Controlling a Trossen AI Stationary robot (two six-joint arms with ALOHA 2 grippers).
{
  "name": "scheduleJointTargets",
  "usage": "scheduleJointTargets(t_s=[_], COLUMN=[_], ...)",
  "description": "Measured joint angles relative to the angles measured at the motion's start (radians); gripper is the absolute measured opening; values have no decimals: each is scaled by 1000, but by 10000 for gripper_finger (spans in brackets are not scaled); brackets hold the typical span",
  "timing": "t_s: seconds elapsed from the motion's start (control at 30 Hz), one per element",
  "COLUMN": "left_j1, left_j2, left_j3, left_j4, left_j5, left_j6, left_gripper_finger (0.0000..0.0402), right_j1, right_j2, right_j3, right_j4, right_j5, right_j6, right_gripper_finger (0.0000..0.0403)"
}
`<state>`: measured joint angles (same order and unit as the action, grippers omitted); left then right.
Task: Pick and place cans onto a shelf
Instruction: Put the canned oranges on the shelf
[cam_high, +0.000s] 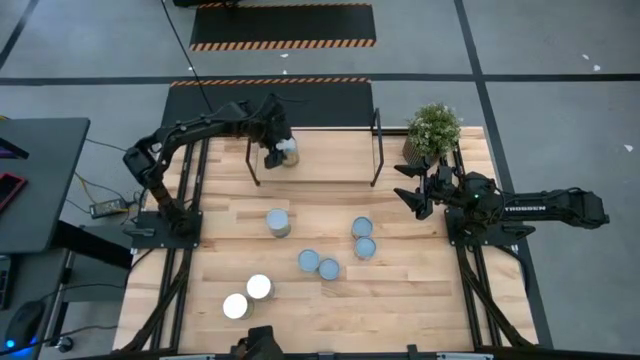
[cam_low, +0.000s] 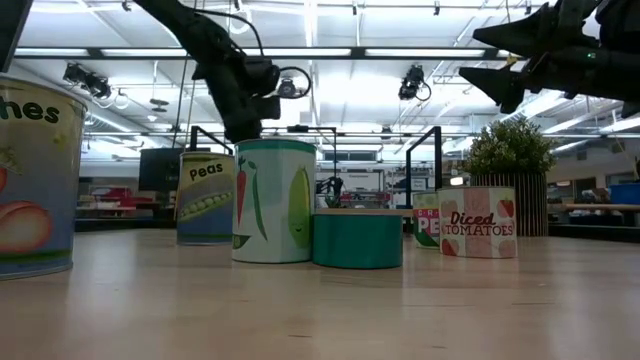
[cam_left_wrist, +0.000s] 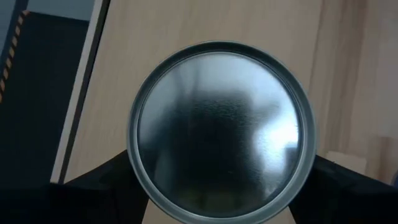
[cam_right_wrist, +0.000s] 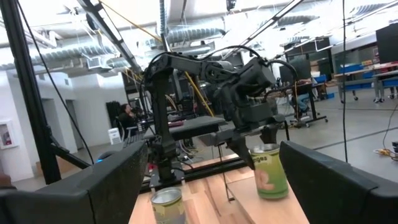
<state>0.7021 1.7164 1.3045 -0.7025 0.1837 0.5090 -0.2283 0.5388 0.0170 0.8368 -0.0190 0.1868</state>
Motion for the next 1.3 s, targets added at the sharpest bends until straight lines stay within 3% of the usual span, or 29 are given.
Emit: scheduleJointTargets(t_s=[0.23,0.43,0.6,0.83,1.3], left_j1=[-13,-36,-51,-81,-129], left_j2=[0,0,0,-2,-2], left_j3=[0,0,0,0,0], left_j4=[-7,-9,-14,-2,61], left_j5=[-6,-88,-97,-210,-236], left_j6=[27,40,16,-25,-48], left_gripper_finger=[308,317,318,318,318], right_j1=[0,0,0,0,0], right_j2=[0,5,16,19,19], right_j3=[0,0,0,0,0], right_j4=[0,0,2,8,7], right_j5=[0,0,0,0,0], right_j6=[-2,0,1,-15,-25], right_gripper_finger=[373,373,373,373,373])
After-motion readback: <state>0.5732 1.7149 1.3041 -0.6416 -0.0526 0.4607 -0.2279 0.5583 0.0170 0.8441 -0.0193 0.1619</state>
